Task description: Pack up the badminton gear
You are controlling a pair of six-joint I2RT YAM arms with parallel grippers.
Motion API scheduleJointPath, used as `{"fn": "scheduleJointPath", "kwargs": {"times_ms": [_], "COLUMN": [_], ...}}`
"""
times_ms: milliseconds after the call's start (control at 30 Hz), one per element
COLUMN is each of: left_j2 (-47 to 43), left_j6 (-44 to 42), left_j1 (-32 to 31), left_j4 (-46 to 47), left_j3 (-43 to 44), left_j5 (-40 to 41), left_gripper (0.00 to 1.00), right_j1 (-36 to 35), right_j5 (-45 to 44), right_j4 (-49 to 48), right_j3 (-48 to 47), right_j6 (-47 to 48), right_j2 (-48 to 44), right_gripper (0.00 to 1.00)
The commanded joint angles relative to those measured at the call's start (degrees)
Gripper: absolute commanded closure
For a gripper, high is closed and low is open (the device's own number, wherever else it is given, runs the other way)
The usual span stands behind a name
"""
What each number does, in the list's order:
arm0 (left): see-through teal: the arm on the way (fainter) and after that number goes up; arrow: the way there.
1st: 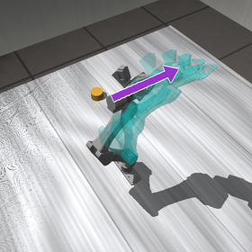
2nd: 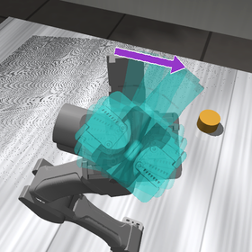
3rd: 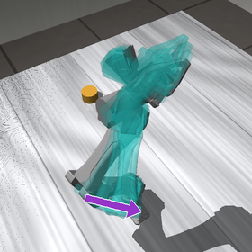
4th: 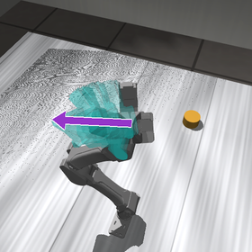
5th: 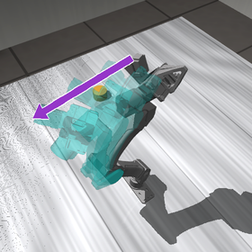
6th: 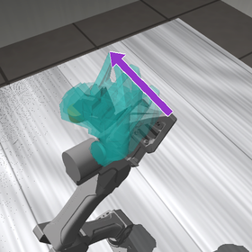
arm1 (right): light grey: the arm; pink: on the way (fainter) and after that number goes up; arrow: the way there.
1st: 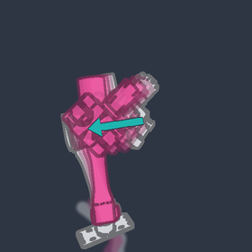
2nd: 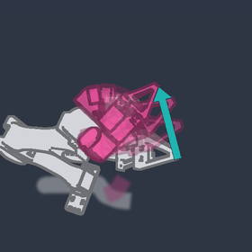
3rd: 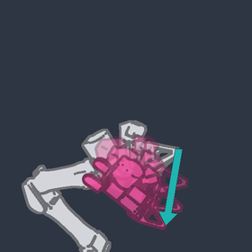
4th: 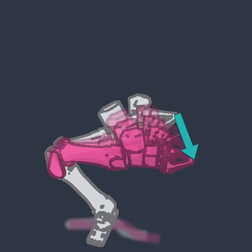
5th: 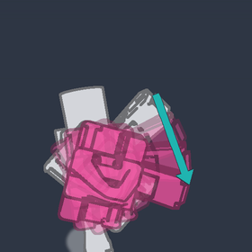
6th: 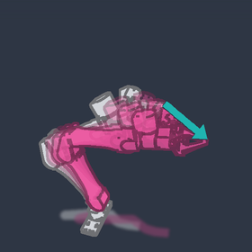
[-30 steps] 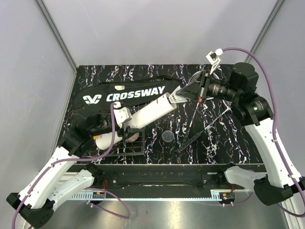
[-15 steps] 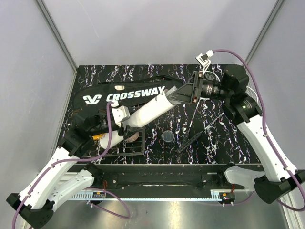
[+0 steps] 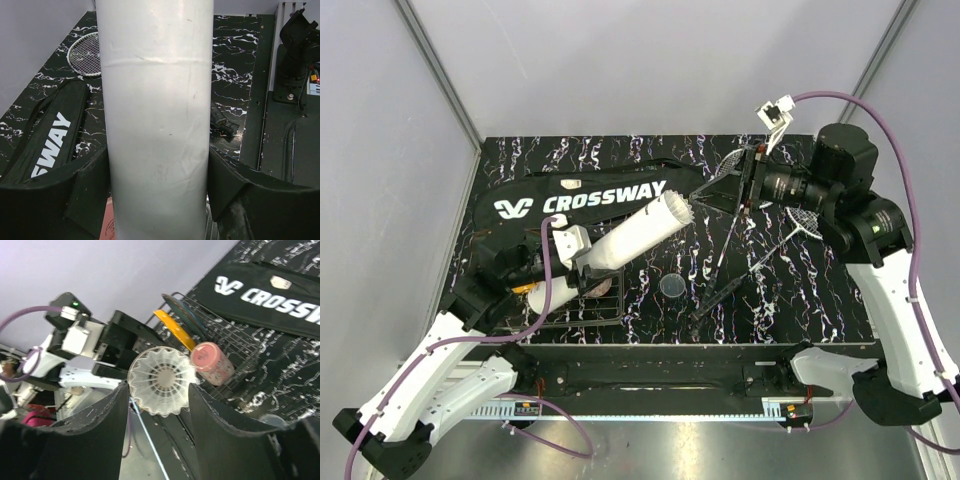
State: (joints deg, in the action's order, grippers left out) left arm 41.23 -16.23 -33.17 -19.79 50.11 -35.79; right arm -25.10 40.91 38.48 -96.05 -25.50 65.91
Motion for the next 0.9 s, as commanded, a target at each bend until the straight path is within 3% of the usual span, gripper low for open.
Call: {"fn": "scheduleJointPath", "kwargs": {"times_ms": [0, 133, 400, 667, 867], "left_j2": [-1.1, -0.3, 0.4, -1.6, -3.6], "left_j6": [-0.6, -0.4, 1.5, 4.6, 9.9], "left_j1": [0.0, 0.0, -0.1, -0.1, -0.1], "left_j4": [4.7, 4.8, 7.0, 7.9, 7.0], "left_j3": [1.1, 1.7, 1.9, 0.6, -0.8], "left_j5": [-1.7, -2.6, -3.7, 2.6, 16.5], "left_gripper": [0.98, 0.98, 0.99, 1.0, 1.0], "right_j1": [0.1, -1.1, -10.7, -9.9, -9.7], "right_j5": [-5.9, -2.8, -3.8, -25.3, -49.4], "right_j4": [11.9, 10.1, 3.7, 3.4, -2.8], "right_j3": [-3.3, -2.2, -0.8, 1.2, 14.6], "right_j6": [10.5, 10.8, 8.1, 7.1, 2.9], "right_j2": [4.2, 6.9, 12.0, 2.1, -10.9], "right_gripper": [0.42, 0.4, 0.39, 0.17, 0.11]}}
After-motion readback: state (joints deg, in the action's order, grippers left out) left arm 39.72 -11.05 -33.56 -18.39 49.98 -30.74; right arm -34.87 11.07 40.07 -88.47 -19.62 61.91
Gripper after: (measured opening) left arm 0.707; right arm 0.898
